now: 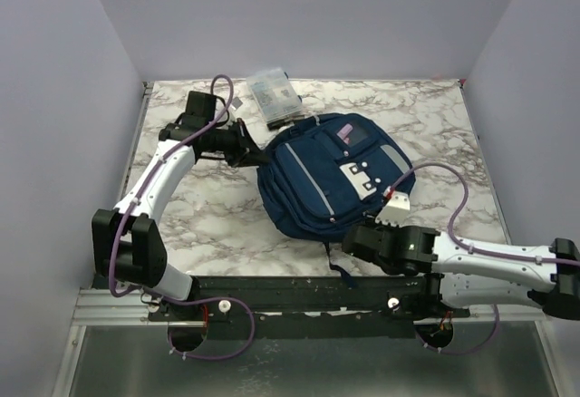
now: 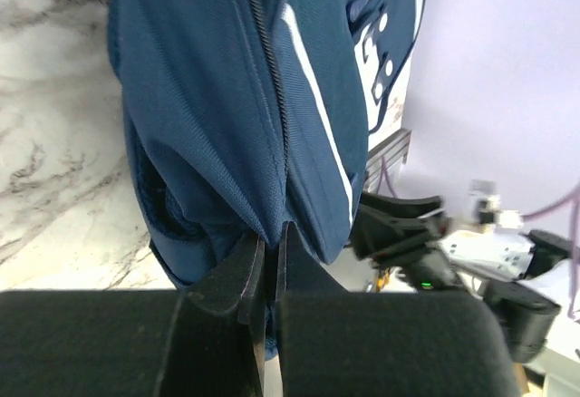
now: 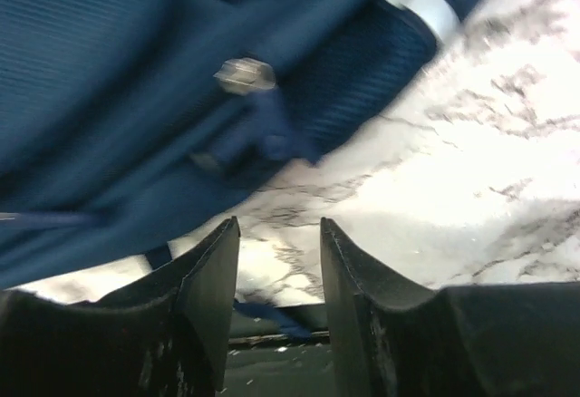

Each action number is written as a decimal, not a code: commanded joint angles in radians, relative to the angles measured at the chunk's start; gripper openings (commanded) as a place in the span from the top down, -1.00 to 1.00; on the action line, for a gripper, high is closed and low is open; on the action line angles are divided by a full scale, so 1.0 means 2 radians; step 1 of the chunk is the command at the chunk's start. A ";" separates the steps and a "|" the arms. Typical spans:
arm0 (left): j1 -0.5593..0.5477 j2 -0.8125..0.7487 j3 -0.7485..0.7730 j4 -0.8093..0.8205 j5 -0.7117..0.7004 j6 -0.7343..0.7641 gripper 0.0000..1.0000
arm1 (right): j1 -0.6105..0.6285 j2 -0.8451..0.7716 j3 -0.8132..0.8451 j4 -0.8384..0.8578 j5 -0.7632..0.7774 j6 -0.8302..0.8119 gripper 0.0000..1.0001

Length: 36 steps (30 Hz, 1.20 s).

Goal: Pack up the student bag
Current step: Move the student bag.

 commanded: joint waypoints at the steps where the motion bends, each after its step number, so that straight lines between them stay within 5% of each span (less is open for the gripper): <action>1: -0.084 -0.027 -0.033 0.080 0.024 -0.020 1.00 | 0.000 -0.062 0.077 -0.033 0.033 -0.102 0.07; 10: -0.240 0.060 -0.058 0.233 -0.019 -0.143 1.00 | 0.000 -0.111 0.186 -0.016 0.123 -0.235 -0.18; 16: -0.266 0.129 -0.034 0.280 -0.026 -0.167 1.00 | 0.000 -0.125 0.199 0.024 0.137 -0.281 -0.22; 20: -0.262 0.123 -0.036 0.278 -0.029 -0.145 0.10 | 0.000 -0.126 0.212 0.038 0.122 -0.298 -0.34; 26: -0.235 0.001 -0.075 0.205 -0.080 -0.078 -0.40 | 0.000 -0.129 0.252 0.025 0.124 -0.308 -0.99; 27: -0.228 -0.020 -0.078 0.186 -0.091 -0.064 -0.95 | 0.000 -0.131 0.259 0.028 0.125 -0.316 -0.99; 36: -0.141 -0.244 -0.033 0.008 -0.183 0.022 -0.96 | -0.001 -0.139 0.321 0.095 0.160 -0.451 -1.00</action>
